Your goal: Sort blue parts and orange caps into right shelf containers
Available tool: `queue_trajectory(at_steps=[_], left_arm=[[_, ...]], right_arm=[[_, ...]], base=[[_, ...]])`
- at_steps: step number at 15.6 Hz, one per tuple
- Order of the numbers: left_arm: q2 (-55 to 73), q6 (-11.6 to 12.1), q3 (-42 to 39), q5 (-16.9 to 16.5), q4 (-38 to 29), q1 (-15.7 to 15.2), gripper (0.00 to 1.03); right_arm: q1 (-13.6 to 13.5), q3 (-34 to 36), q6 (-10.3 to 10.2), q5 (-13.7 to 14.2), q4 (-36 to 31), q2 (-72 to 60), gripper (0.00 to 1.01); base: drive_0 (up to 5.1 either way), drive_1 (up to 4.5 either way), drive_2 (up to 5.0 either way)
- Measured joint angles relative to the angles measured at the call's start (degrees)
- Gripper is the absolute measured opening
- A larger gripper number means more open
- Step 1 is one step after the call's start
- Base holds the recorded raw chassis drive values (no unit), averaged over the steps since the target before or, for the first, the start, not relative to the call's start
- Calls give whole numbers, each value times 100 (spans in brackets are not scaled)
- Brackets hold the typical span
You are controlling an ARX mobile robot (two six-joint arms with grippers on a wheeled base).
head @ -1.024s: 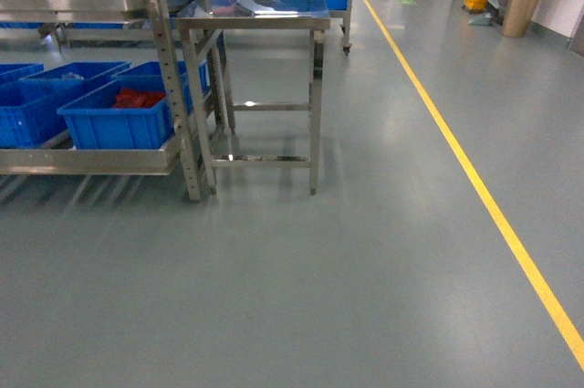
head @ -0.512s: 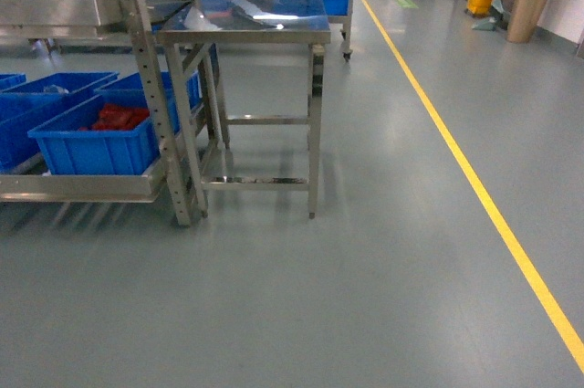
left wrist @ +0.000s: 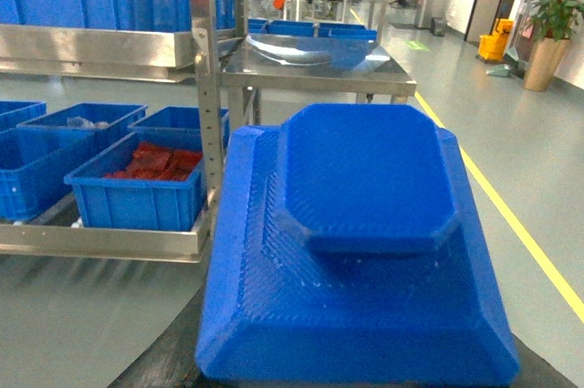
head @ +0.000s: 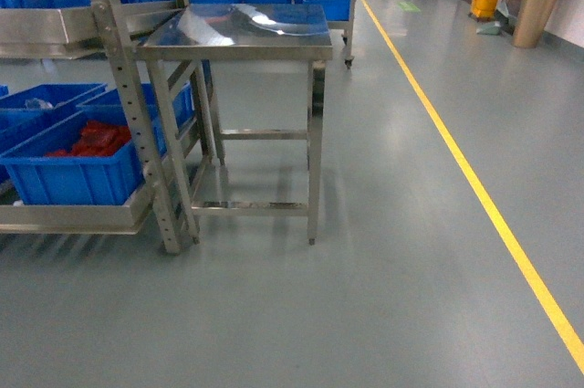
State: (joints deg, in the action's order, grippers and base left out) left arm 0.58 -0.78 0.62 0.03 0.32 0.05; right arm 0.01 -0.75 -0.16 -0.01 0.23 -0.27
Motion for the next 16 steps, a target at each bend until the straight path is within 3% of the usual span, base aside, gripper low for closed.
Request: queue_trajectory(at_steps=[16], left_arm=[[0,-2,0,0,31,0,42]], right_arm=[[0,0,0,0,13,0,46]], base=[[-8,420,-436]])
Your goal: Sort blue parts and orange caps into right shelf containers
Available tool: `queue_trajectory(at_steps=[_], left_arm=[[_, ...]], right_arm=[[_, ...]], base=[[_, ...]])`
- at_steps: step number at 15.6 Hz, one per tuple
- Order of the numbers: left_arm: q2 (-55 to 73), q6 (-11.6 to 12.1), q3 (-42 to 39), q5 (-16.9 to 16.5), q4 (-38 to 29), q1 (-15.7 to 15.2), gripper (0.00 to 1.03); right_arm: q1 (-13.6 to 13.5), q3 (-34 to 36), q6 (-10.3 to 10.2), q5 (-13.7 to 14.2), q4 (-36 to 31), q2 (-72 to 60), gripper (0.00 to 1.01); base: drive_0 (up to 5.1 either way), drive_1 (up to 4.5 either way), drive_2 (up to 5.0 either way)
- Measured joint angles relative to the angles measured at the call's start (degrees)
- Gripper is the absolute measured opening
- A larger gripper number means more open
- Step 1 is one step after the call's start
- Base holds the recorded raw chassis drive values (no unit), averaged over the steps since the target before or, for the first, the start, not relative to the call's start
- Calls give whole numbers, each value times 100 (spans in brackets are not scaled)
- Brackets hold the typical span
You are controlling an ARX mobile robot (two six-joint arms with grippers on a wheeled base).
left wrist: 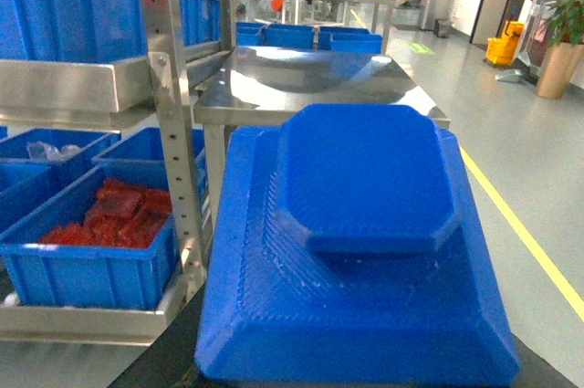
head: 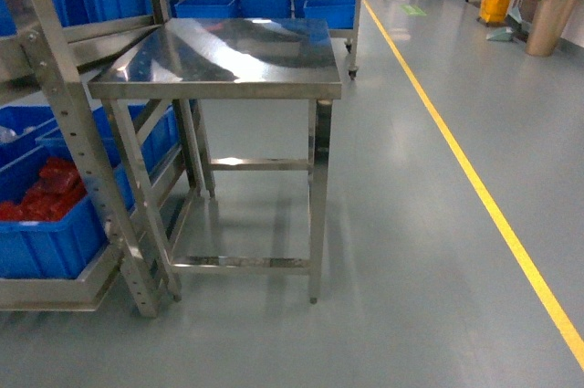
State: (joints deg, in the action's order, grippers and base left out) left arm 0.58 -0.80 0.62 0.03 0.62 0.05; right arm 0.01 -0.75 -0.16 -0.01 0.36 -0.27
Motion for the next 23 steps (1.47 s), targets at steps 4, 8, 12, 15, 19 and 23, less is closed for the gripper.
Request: queue_trajectory(at_steps=[4,8,12,15,19,23], left_arm=[[0,2,0,-4,-17,0,42],[0,0,0,-2,-20,0,42],[0,0,0,-4,-7,0,42],[0,2,0,-4,-24,0,42],[0,0,0,-2,-17,0,42],[0,0,0,-4,-13,0,42]], right_arm=[[0,0,0,2,9,0,46],[0,0,0,0,-2,0,46],[0,0,0,11,-2,0,46],[0,0,0,11,0,0,46],[0,0,0,4,4,0,46],[0,0,0,7,4,0,46]], base=[[-1,427,-430],[0,0,0],[-481,265,265],[-482,263,263],[-491,254,254],[-495,251,251]])
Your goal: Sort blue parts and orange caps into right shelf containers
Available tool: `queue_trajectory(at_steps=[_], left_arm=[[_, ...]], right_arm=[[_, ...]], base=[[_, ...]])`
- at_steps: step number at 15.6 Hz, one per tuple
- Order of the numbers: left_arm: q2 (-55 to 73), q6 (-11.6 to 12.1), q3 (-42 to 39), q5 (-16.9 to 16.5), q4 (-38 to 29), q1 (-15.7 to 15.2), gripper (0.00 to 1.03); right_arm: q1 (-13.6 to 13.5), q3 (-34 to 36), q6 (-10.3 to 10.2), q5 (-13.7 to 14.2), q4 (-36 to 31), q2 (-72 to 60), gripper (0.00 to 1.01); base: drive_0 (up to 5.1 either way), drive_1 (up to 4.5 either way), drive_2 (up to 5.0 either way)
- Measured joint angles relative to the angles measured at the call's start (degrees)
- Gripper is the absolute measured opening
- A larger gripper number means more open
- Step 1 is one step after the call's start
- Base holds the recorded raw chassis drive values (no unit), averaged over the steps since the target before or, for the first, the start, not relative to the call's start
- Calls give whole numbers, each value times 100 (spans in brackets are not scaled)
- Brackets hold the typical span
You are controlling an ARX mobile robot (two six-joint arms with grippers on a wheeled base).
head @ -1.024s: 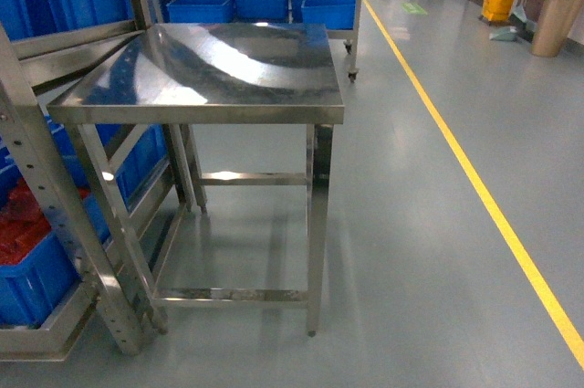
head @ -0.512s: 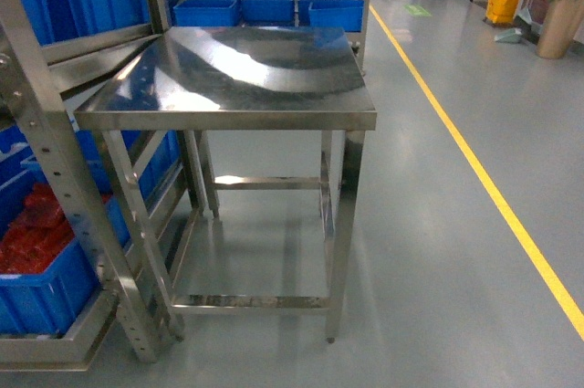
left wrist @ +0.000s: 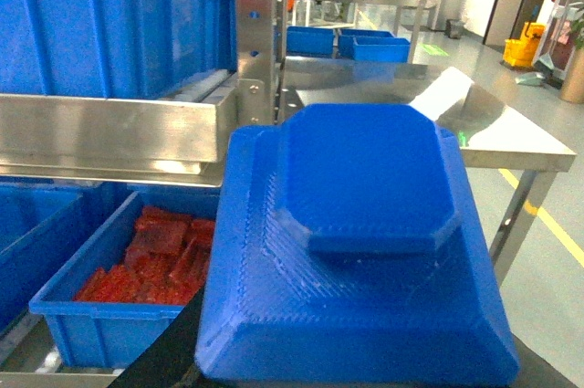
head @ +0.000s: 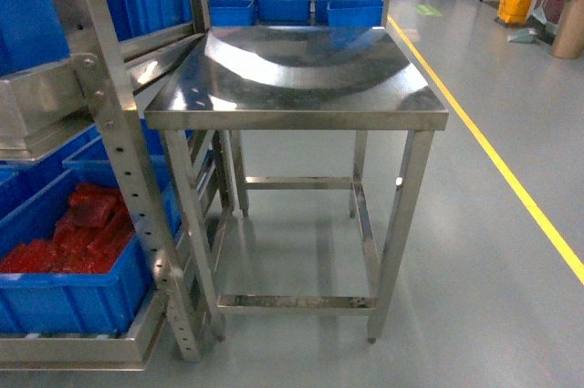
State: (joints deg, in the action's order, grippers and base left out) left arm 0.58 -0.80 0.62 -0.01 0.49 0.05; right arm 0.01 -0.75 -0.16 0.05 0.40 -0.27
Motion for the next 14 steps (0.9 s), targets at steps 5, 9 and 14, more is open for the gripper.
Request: queue_trajectory(at_steps=[5,9,14], left_arm=[[0,0,0,4,-7,0,42],[0,2,0,0,-9,0,42],[0,0,0,2,-9,0,42]], right_arm=[[0,0,0,-2,-13,0,46],[0,0,0,-2,0,0,46],[0,0,0,-4,0,0,46]], base=[[-498,248,248],[-495,250,250],[-505,240,240]])
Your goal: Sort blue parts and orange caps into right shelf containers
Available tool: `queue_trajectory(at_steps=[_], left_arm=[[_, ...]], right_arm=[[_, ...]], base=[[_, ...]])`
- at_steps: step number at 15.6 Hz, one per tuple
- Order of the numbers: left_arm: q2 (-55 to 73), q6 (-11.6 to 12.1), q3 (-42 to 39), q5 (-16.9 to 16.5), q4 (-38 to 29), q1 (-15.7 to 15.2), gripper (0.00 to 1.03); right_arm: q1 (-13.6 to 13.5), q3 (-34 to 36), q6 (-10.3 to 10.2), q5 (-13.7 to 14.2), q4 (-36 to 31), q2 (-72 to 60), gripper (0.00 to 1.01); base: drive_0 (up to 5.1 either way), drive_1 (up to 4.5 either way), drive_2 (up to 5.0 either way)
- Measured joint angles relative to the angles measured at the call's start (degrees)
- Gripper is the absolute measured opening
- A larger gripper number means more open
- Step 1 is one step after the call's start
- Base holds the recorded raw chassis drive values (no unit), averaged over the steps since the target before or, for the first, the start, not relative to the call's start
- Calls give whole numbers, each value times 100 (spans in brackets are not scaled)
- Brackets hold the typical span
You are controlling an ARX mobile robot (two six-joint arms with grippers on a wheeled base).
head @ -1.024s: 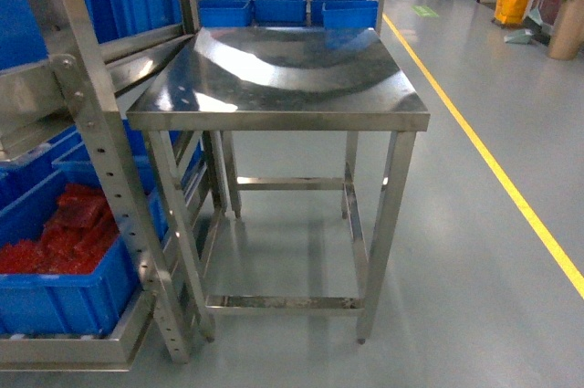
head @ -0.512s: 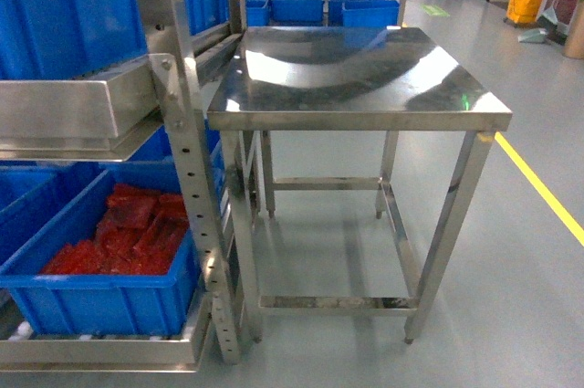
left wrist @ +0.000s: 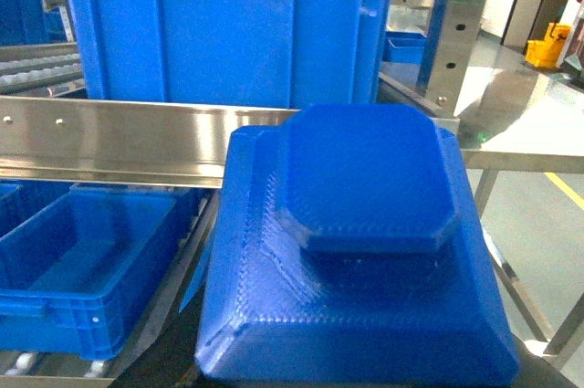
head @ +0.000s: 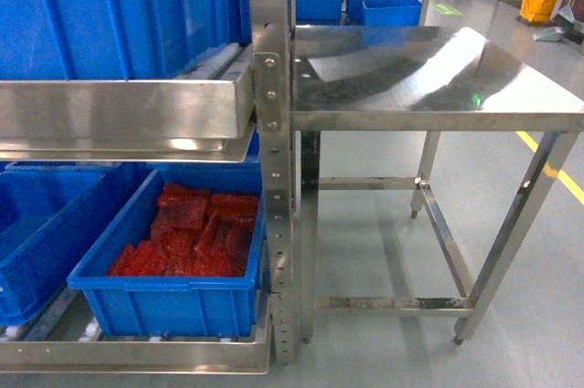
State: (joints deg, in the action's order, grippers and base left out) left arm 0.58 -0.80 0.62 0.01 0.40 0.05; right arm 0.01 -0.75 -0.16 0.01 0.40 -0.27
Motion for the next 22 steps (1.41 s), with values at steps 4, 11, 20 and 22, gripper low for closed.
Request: queue_trajectory(at_steps=[4,11,20,22], left_arm=[[0,2,0,0,-11,0,42],[0,0,0,0,-7,0,42],[0,0,0,0,2,0,42],[0,0,0,4,2,0,42]], right_arm=[[0,0,0,0,-4,0,46],[0,0,0,0,-2,0,46],[0,0,0,0,-9,0,46],[0,0,0,0,-2,0,46]], base=[[-501,244,244],[-505,241,241],[-508,237,237],[-504,242,242]])
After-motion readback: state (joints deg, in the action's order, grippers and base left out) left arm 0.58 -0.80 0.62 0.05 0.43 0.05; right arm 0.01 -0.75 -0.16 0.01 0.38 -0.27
